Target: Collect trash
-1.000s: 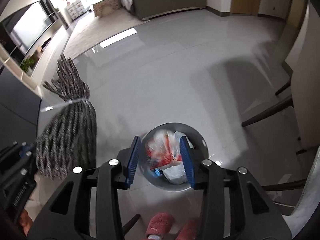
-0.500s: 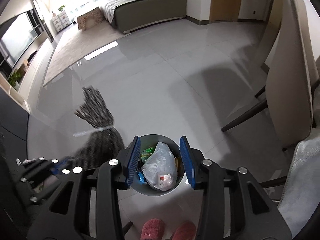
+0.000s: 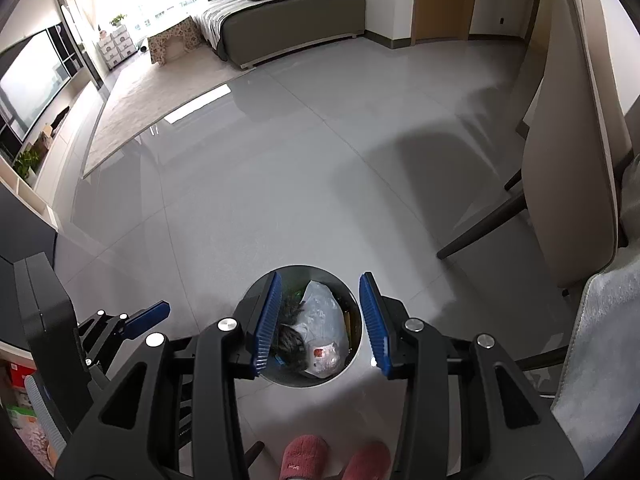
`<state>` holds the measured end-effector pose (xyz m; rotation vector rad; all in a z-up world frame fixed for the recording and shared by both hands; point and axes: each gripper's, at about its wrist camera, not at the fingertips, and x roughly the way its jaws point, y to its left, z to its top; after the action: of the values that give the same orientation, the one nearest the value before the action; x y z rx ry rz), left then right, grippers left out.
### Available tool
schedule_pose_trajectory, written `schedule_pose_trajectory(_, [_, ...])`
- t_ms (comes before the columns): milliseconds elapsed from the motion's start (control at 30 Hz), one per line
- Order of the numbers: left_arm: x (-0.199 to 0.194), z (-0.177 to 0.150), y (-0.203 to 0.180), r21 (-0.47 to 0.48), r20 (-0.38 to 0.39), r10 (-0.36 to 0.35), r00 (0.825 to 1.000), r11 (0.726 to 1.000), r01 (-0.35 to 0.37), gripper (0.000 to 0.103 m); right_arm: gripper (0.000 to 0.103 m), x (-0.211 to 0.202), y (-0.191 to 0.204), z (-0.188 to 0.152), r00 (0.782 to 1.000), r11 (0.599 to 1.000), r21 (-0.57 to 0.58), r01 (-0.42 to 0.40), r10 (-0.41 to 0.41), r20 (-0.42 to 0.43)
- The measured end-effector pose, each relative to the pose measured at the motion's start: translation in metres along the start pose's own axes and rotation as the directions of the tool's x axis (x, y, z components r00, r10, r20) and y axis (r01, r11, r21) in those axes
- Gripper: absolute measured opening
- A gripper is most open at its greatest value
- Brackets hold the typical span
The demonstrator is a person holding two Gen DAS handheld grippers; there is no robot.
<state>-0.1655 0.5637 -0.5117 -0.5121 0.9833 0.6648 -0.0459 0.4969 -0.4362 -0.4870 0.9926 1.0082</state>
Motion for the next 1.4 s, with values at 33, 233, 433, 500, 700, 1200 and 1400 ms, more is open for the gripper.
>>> schedule_pose_trajectory(33, [-0.002,0.000,0.001,-0.002,0.000,0.001,1.000,1.000,-0.001,0.066,0.039,-0.001,0.000,0.001,1.000,1.000,0.001,0.000,0.000,0.000])
schedule_pose_trajectory(233, [-0.030,0.005,-0.002,-0.013,0.006,0.005,1.000,1.000,-0.005,0.066,0.039,-0.018,0.001,0.009,1.000,1.000,-0.001,-0.008,0.008,0.008])
schedule_pose_trajectory(433, [-0.087,0.023,-0.002,-0.018,0.015,0.028,0.999,0.999,-0.028,0.068,0.042,-0.065,0.007,0.028,0.999,1.000,-0.011,-0.018,0.018,0.027])
schedule_pose_trajectory(500, [-0.111,0.032,-0.004,-0.015,0.017,0.037,0.999,0.999,-0.036,0.072,0.051,-0.087,0.007,0.035,0.999,1.000,-0.012,-0.024,0.024,0.035])
schedule_pose_trajectory(700, [-0.188,0.063,-0.029,0.037,0.060,0.025,0.998,0.999,-0.028,0.079,0.067,-0.161,0.004,0.045,0.999,1.000,-0.017,-0.012,0.013,0.052])
schedule_pose_trajectory(1200, [-0.323,0.101,-0.199,0.410,0.079,-0.222,0.972,0.896,0.172,0.083,0.085,-0.388,-0.121,-0.006,0.921,0.875,0.390,0.287,-0.364,0.139])
schedule_pose_trajectory(1400, [-0.367,0.088,-0.281,0.549,0.032,-0.314,0.949,0.799,0.246,0.086,0.085,-0.467,-0.181,-0.058,0.873,0.752,0.564,0.341,-0.476,0.106])
